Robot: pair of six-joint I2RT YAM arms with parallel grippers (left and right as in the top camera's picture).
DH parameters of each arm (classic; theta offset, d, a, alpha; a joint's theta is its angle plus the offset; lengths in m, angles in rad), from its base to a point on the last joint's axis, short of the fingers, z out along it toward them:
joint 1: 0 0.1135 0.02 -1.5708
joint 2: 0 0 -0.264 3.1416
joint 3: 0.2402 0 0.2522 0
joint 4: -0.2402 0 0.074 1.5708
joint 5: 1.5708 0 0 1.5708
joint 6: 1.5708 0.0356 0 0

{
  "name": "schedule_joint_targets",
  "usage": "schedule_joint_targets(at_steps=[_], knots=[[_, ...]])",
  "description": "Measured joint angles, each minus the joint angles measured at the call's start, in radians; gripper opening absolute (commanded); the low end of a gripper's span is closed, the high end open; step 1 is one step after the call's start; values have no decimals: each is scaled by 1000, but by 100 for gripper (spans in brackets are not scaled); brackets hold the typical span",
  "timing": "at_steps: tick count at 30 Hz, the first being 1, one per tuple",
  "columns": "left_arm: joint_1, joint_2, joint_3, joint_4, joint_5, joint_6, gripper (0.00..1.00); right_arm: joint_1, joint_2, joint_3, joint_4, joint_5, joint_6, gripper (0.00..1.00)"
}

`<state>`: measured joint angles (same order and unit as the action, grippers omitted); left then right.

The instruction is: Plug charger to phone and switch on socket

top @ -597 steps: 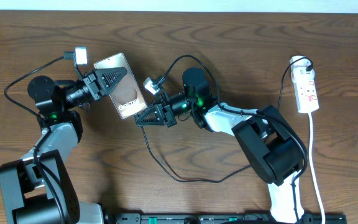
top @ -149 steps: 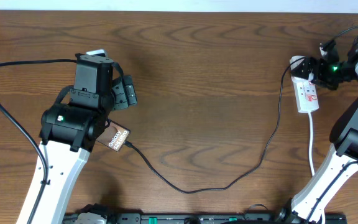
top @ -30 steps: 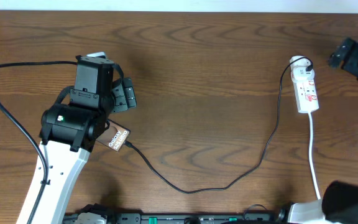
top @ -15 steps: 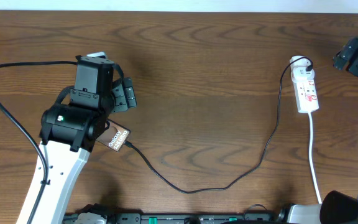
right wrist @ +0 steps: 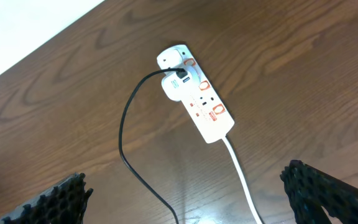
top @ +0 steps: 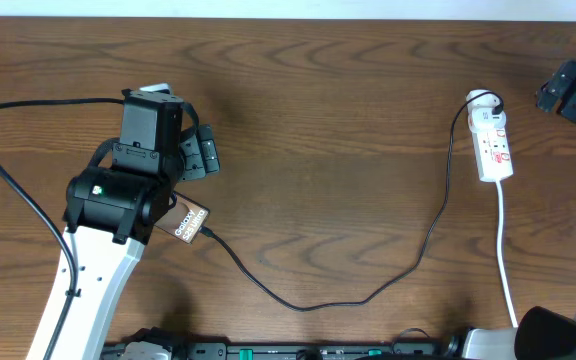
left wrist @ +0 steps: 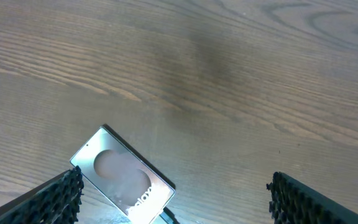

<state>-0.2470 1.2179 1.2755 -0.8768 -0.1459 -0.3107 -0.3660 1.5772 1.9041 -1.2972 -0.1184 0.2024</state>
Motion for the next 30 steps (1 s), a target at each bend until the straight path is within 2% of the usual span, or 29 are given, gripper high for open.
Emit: schedule_joint_targets(at_steps=[11, 19, 24, 30], knots=[[0, -27, -44, 17, -3, -4, 94, 0, 0, 0, 0, 0, 0, 99], [0, -199, -251, 256, -3, -7, 94, 0, 0, 0, 0, 3, 0, 99], [0, -333, -452, 470, -3, -16, 94, 0, 0, 0, 0, 4, 1, 99], [0, -528, -737, 668, -10, -82, 94, 0, 0, -1, 0, 3, 3, 99]])
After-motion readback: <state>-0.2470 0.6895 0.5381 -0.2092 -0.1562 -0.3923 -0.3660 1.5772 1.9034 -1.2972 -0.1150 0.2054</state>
